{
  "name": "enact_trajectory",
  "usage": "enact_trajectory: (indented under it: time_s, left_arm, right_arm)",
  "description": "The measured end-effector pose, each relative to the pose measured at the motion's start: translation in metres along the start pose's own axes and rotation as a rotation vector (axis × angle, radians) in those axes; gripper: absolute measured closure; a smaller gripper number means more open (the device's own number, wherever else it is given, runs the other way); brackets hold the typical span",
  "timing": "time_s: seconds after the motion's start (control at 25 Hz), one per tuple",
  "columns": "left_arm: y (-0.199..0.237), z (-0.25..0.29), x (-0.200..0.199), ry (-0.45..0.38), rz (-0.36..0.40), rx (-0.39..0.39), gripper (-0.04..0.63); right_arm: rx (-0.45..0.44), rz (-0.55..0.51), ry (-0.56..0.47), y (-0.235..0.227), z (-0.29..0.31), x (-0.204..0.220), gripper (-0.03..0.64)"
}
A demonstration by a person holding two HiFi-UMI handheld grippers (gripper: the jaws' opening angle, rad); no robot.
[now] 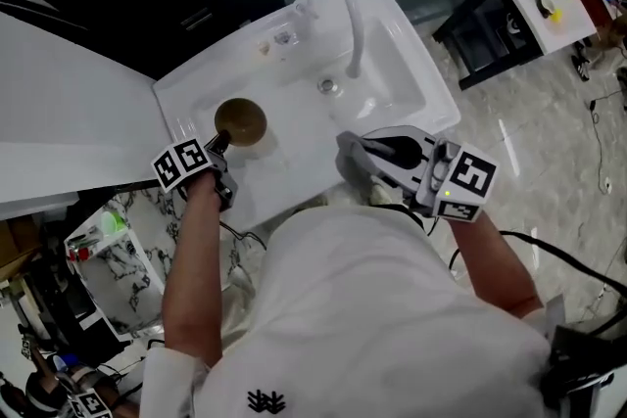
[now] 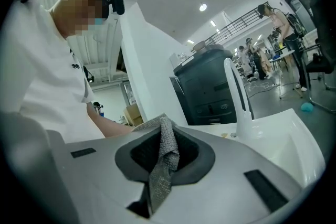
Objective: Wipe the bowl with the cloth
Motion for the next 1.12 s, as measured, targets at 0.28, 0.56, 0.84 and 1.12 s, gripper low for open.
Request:
enact_trajectory:
  time_s: [0.28, 0.56, 0.84, 1.12]
  left_arm:
    - [0.026, 0.018, -0.018, 0.052, -0.017, -0.091, 0.575]
    - [0.043, 0.033, -0.026, 0.101, -0.079, -0.124, 0.575]
    - [0.059, 0.046, -0.032, 0.148, -0.132, -0.149, 0.575]
    - [0.067, 0.051, -0.041, 0.167, -0.18, -0.153, 0.575]
  right_arm:
    - [0.078, -0.002, -0.001, 0.006, -0.004, 0.003, 0.584]
    - [0.124, 0.0, 0.009, 0.007, -0.006, 0.004, 0.584]
    - [0.141, 0.004, 0.009, 0.009, -0.004, 0.008, 0.584]
    - [0.16, 0.041, -0.017, 0.013, -0.005, 0.013, 0.584]
Point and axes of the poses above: the fingertips, and each gripper's own axes: z forward along the fingers, y to its left, x out of its underside, the point moved 9 cm from there along -z, backward along the fingers, and after that the axes turned 8 degrees about x, right-handed, at the moved point
